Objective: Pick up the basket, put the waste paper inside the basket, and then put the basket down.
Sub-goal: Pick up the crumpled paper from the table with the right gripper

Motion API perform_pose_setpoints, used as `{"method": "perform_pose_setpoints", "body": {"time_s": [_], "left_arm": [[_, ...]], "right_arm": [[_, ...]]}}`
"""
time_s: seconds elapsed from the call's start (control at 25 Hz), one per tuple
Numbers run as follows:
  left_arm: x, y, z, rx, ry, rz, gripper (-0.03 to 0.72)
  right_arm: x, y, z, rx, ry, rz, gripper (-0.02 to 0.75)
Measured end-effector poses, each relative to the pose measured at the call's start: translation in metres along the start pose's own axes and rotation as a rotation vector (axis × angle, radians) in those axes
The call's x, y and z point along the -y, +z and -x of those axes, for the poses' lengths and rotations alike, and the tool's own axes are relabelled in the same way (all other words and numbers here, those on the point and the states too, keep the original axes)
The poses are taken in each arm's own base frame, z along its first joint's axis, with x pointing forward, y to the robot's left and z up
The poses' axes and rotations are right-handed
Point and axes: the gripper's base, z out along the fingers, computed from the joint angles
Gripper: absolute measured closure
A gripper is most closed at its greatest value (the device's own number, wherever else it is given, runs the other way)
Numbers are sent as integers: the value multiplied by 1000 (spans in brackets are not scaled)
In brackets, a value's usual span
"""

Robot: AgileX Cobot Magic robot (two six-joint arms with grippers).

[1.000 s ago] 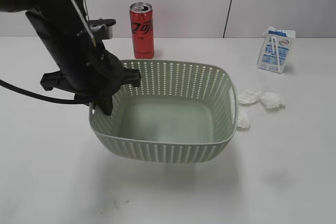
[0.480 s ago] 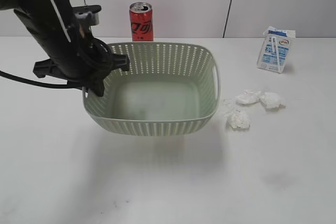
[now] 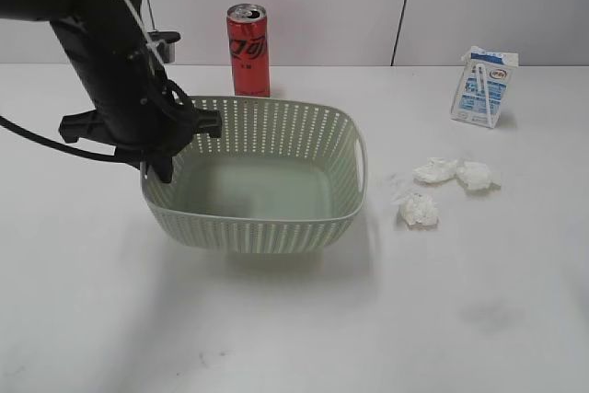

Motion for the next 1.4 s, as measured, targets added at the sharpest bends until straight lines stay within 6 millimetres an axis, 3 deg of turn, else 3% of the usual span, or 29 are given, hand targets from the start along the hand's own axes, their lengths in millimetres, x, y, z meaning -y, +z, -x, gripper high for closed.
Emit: {"method": "perform_pose_setpoints", "body": {"time_s": [0.2, 0.36, 0.52, 0.68, 1.16, 1.4], "left_arm": [[11, -16, 10, 35, 15, -24, 704], [15, -13, 7, 14, 25, -17, 704], [14, -8, 6, -4, 24, -6, 704], [14, -8, 6, -5, 25, -6, 704], [14, -8, 7, 2, 27, -7, 704], [14, -8, 7, 2, 27, -7, 704]], "right_arm": [[-4, 71, 44, -112, -69, 4, 167], [-6, 126, 65, -152, -117, -24, 167], [2, 171, 68, -200, -126, -47, 167], [11, 207, 59, -230, -155, -78, 167], [18, 249, 42, -262, -148, -87, 180], [19, 253, 36, -309, -144, -84, 337]]}}
